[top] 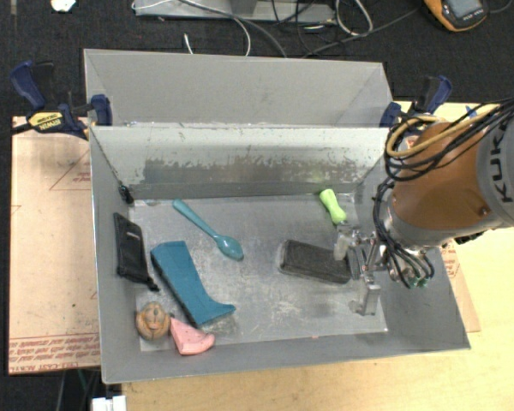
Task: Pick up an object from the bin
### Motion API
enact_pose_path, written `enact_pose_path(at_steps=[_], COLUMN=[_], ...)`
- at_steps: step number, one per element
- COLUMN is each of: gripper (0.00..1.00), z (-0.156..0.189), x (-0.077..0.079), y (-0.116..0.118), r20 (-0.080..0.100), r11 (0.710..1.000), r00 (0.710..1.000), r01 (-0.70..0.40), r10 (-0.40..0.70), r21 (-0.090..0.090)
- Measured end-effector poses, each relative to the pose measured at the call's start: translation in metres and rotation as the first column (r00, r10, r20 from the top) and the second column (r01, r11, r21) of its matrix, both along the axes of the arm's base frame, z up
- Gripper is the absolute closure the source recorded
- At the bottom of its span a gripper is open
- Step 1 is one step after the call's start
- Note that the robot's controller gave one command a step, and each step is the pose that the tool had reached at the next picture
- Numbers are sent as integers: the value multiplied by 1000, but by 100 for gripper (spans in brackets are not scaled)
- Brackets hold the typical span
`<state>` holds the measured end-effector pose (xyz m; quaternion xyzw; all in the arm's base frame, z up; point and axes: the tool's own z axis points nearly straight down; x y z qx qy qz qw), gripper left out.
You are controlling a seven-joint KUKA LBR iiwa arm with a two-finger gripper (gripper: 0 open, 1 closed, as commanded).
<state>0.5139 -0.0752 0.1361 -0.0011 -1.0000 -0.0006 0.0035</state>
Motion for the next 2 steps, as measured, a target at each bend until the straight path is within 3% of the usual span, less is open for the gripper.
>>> enact_pose_path(at_steps=[1,2], gripper=[0,0], z=[4,-28], x=[2,37], y=[0,28], r20=[7,11], r11=[1000,998], r00=[1000,998], r01=[-2,64], r10=[2,-64], r21=[-1,0])
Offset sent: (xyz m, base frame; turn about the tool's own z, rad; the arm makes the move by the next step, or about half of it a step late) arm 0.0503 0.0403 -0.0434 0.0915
